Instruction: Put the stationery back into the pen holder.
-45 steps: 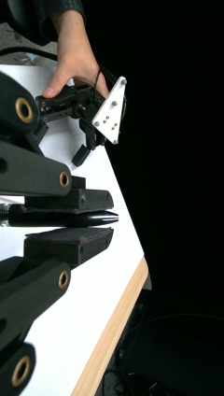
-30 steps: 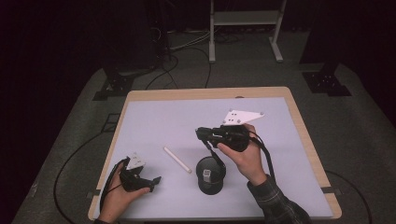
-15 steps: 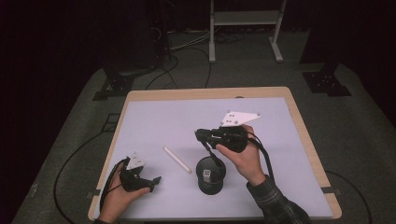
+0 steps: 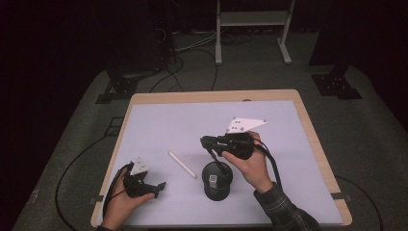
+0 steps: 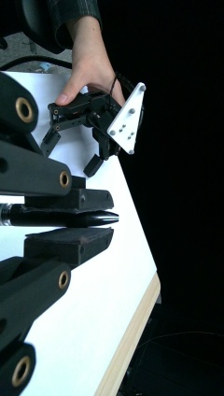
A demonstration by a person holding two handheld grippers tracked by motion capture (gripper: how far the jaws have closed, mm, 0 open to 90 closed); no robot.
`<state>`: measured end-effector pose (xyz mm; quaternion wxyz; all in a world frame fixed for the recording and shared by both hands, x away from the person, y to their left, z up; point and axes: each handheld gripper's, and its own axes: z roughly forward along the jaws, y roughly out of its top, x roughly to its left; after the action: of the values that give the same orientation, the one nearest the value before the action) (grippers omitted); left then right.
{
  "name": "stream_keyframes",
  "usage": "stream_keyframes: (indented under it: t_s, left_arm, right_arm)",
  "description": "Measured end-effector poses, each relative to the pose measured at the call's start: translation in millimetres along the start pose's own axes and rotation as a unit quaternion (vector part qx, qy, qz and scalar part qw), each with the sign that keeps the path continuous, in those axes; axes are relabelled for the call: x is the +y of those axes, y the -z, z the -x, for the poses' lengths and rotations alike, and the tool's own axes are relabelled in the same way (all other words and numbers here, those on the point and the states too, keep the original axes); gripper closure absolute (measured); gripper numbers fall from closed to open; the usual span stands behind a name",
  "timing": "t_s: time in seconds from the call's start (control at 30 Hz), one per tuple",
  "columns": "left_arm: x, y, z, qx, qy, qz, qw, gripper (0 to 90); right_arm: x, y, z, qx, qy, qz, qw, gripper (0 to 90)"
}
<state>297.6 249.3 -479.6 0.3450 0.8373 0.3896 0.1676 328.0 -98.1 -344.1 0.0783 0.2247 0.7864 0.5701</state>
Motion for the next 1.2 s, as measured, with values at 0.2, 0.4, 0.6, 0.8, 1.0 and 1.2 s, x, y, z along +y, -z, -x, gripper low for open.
stream_keyframes:
  t_s: [0.2,0.4,0.6,0.8,1.0,1.2]
  left_arm:
    - [0.0,0.0,0.0,0.000,0.000,0.000,1.0000,2.0]
    - [0.0,0.0,0.0,0.000,0.000,0.000,1.0000,2.0]
    - [0.0,-0.2,0.2,0.000,0.001,0.001,1.0000,2.0]
    - [0.0,-0.2,0.2,0.001,0.002,0.002,1.0000,2.0]
    - [0.0,-0.3,0.3,0.000,0.002,0.002,1.0000,2.0]
    - [0.1,-0.1,-0.2,0.001,-0.001,0.000,1.0000,2.0]
  right_arm:
    - [-6.8,-0.3,-1.7,0.001,0.000,-0.009,1.0000,79.5]
    - [-11.7,0.3,-2.0,0.005,-0.002,-0.012,0.9999,79.6]
    - [-16.5,1.2,-1.2,0.006,-0.002,-0.015,0.9999,79.5]
    - [-20.7,-0.2,-1.0,0.008,-0.002,-0.017,0.9998,79.5]
    - [-22.6,-0.8,-0.4,0.012,-0.001,-0.017,0.9998,79.5]
    - [-27.0,-1.0,0.1,0.012,-0.002,-0.029,0.9995,79.5]
